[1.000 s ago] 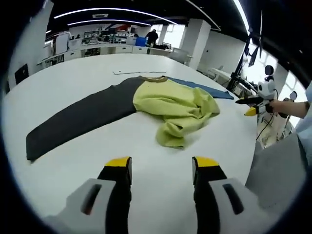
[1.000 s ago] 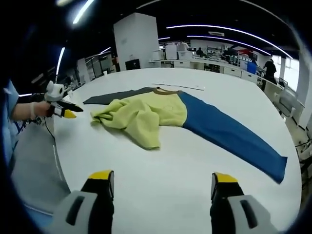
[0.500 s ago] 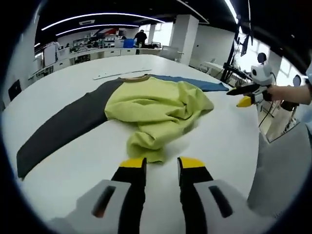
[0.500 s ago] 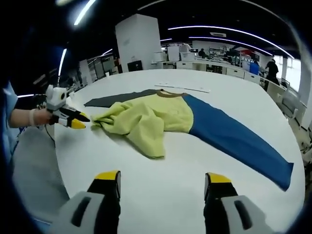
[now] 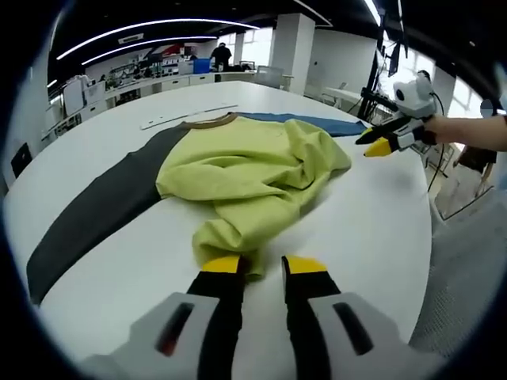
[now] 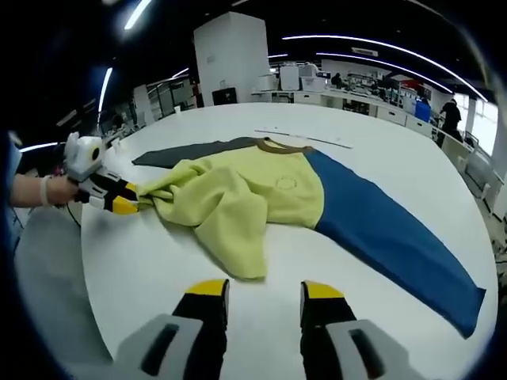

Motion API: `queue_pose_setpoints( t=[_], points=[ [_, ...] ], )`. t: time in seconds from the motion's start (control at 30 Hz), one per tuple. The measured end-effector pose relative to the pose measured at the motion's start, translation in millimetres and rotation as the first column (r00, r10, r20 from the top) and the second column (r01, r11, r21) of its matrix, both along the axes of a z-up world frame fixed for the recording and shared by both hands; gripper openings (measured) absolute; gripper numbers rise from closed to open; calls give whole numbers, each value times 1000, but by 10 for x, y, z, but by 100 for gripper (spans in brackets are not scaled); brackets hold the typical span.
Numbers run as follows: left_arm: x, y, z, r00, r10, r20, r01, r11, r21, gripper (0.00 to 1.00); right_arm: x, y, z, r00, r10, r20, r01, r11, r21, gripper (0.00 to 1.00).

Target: Fold the garment on the visible template until the final outline fits inside the template.

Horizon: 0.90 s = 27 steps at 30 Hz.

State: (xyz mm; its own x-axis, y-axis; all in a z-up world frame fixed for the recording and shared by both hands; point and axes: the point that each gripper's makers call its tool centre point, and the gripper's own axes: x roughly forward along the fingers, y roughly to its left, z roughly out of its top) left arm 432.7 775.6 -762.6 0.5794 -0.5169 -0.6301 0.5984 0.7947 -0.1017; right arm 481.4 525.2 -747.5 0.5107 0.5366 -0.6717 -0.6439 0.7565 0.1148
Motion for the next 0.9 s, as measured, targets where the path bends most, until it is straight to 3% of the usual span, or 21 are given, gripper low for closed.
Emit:
queue_pose_setpoints(
  t=[0.33,0.6,0.9],
  points=[
    [-9,4,-22,1000,2,1,-2,1000,13,14,94,181,-148,998,9,-54,-9,1000,-6,16],
    [-4,33,-19,1000,4,14,-5,1000,29,10,58,238,-217,998,47,-52,-49,998,-46,14],
    [2,38,-21,1000,1,26,-2,999,38,8,46,270,-228,997,59,-45,-62,996,-67,2]
  ],
)
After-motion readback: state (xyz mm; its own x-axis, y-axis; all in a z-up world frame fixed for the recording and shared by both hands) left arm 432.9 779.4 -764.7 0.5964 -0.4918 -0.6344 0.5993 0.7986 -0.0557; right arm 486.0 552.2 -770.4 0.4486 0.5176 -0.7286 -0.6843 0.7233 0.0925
